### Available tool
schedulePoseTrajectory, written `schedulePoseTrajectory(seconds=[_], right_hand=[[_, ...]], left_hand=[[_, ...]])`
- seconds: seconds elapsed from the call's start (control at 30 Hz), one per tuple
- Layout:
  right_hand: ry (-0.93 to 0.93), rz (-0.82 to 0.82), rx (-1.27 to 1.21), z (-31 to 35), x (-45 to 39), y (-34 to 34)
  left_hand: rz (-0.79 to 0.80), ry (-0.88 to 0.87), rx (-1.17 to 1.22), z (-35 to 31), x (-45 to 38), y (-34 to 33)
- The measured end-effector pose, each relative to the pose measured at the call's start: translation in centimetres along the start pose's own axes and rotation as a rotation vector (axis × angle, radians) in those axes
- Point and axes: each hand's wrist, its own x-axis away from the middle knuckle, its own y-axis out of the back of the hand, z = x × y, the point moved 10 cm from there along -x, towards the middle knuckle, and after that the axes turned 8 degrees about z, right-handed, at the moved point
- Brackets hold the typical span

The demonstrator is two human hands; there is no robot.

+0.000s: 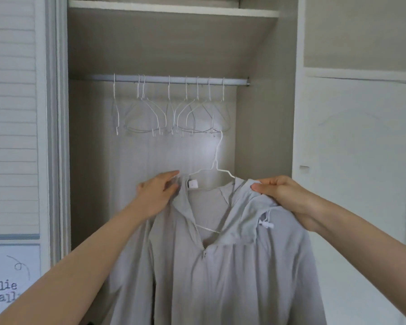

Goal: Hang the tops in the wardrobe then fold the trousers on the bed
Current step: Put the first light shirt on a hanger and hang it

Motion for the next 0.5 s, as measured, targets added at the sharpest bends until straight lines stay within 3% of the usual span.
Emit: schedulePoseTrajectory(seconds=[0.13,0.23,0.4,0.5], right_hand=[[-0.045,-0.237,-0.003,2.5,0.8,2.4],[-0.046,-0.342,0.122,4.8,0.9,2.8],[0.006,-0.495,0.29,8.9,0.2,3.3],[0.032,-0.557,0.414,11.0,-1.5,3.3]], left_hand=[[0.064,-0.171,0.262,-6.8,2.1,-1.3],[0.218,-0.296,0.347,-12.0,4.4,-3.9],[0.465,-0.315,0.583,-16.2,7.1,-6.5],[0.503,-0.289,0.695,-17.1,7.4,-6.9]])
